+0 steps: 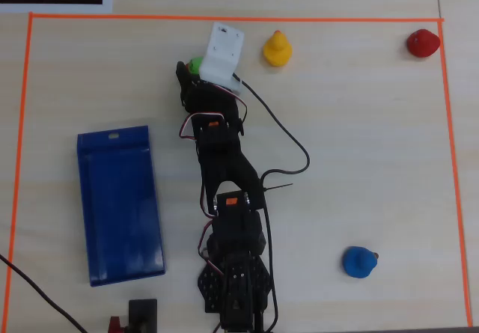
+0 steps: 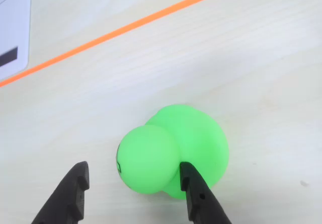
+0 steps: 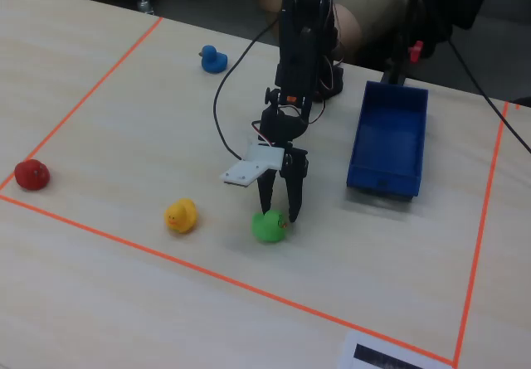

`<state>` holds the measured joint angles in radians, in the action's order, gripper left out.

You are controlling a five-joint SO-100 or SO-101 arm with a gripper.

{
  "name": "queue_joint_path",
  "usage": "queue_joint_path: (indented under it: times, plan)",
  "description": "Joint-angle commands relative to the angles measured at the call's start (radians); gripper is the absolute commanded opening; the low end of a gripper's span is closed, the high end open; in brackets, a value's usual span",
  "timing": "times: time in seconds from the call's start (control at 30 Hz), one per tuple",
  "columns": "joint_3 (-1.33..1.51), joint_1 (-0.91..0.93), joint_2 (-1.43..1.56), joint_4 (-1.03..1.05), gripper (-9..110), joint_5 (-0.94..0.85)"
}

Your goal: Grasp green duck and put it into box.

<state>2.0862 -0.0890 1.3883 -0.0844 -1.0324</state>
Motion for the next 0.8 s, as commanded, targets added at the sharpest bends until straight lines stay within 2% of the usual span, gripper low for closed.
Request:
queue_joint_path:
  times: [0.0,0.1,0.17,0.57,0.67,0.77]
  plan:
    - [-0.051,-0.002,-0.009,-0.021,21,0.002]
    - [-0.078,-0.002,-0.026,0.014,16,-0.005]
    - [-0.103,-0.002,-0.037,0.063,0,-0.015]
    - [-0.084,0.037,0.078,0.138,0,0.017]
    - [-0.094,0.049,0.258,0.272,0,0.054]
    - [-0.160,0.051,0.460,0.489,0,0.098]
